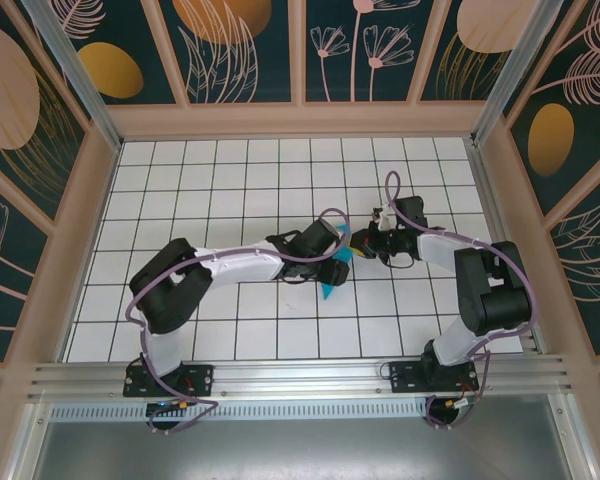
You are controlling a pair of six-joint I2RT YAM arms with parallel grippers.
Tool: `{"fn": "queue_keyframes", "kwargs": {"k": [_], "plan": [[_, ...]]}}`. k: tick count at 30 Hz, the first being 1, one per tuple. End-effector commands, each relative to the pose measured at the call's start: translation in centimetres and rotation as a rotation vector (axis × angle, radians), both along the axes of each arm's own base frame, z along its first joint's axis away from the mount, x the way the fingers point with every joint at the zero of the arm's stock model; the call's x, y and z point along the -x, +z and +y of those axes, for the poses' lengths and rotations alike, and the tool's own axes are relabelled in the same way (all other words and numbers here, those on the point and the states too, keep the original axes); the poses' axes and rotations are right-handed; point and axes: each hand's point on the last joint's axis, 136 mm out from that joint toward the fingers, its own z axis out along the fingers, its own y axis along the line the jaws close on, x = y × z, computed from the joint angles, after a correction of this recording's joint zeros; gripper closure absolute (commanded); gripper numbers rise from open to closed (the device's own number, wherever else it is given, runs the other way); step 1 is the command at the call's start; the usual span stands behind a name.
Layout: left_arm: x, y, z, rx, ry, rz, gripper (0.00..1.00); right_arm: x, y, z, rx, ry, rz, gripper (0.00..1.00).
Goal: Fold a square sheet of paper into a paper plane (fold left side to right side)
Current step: Fold the wing for the fifth time at the center of the table.
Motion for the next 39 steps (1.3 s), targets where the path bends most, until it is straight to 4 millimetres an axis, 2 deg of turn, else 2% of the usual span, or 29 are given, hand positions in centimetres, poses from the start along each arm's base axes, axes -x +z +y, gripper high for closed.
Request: {"fn": "queue_keyframes", "kwargs": {"k": [1, 11, 21, 26, 32, 39], "plan": [[0.1, -0.8, 0.1, -0.068, 0.003, -0.01, 0.42, -0.3, 0.8, 0.2, 0.002, -0.018, 0.009, 1.0], [0.3, -1.7, -0.9, -0.151, -0.001, -0.037, 0.41, -0.2, 0.7, 0.1, 0.02, -0.037, 0.037, 1.0], [0.2, -2.8, -1.1, -0.184, 0.007, -0.024, 0.51, -0.1, 0.1, 0.0, 0.053, -0.042, 0.051, 1.0], [-0.1, -1.7, -1.1, -0.181, 0.012, -0.044, 0.49, 0.0, -0.1, -0.1, 0.066, -0.045, 0.06, 1.0], [0.5, 1.3, -0.7, -0.188, 0.01, -0.096, 0.47, -0.3, 0.4, -0.2, 0.058, -0.064, 0.058, 1.0], [2.5, 0.3, -0.7, -0.235, 0.013, -0.079, 0.45, 0.0, 0.2, -0.3, 0.06, -0.079, 0.079, 1.0]]}}
